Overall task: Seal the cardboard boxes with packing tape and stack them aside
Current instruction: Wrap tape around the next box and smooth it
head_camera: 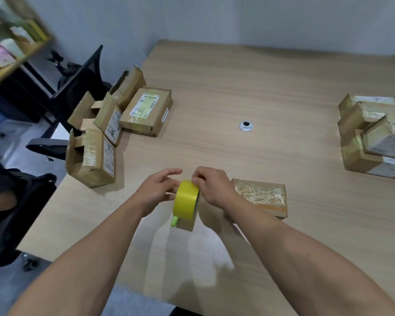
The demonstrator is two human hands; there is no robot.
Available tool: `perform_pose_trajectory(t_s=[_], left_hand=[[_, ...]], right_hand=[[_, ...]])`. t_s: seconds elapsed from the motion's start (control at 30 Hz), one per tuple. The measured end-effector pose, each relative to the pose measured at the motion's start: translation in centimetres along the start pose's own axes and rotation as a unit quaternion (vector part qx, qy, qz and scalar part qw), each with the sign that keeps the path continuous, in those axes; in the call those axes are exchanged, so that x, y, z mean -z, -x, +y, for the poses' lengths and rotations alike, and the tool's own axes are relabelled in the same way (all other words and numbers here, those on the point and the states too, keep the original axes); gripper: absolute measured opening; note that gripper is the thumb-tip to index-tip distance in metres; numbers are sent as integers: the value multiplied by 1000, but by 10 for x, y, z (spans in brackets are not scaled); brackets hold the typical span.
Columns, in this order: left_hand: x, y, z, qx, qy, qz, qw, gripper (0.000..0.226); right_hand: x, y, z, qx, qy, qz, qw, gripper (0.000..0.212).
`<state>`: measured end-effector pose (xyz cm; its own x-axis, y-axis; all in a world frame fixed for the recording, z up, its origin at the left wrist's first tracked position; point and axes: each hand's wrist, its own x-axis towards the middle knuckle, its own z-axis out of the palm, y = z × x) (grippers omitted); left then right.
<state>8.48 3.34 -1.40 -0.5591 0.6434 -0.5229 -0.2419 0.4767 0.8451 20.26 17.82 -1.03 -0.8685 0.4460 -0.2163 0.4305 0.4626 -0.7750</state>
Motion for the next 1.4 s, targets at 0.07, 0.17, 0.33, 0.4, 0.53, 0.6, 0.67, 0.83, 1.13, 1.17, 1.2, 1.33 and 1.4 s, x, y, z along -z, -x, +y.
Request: perform_pose_trajectory(t_s=[0.07,0.17,0.33,0.4,0.53,0.6,0.67,0.83,1.13,1.17,1.2,1.33,1.4], left_hand=[[13,-4,-7,-14,-45,-25,999,38],[29,-8,-16,-38,-78,-49,995,32],[60,-23,-37,-16,-120,-54,991,20],[71,-31,-45,-7,-134,-70,988,22],[82,-42,-50,24,-127,-90,987,31],[86,-47,-53,58,-109,-108,986,29],[91,-48,-58,87,-102,-131,982,27],[100,-48,-68,189,-116,-190,956,45],[106,-75,-72,305,-178,-244,903,28],[106,-78,-71,308,-194,-251,897,25],[106,-81,-69,310,-212,-260,890,23],[105,-86,-58,323,-283,-289,856,25],[104,-87,-53,331,-321,-300,835,27]], right_hand=[[-7,-9,-9,6,-21,-8,1000,13],[-21,-21,-22,5,-36,-26,999,13],[-48,-50,-25,-36,-17,-41,998,15],[-59,-61,-25,-52,-5,-49,997,16],[-74,-80,-24,-77,-8,-47,996,16],[-78,-89,-23,-99,-13,-39,994,18],[-81,-99,-20,-112,-19,-23,993,19],[-88,-120,-12,-140,-3,-26,990,17],[-114,-131,-1,-174,68,-50,981,21],[-115,-133,-1,-176,70,-46,981,21],[-116,-134,-1,-175,71,-43,981,21],[-113,-133,-4,-185,22,-55,981,34],[-110,-133,-5,-178,39,-67,981,37]])
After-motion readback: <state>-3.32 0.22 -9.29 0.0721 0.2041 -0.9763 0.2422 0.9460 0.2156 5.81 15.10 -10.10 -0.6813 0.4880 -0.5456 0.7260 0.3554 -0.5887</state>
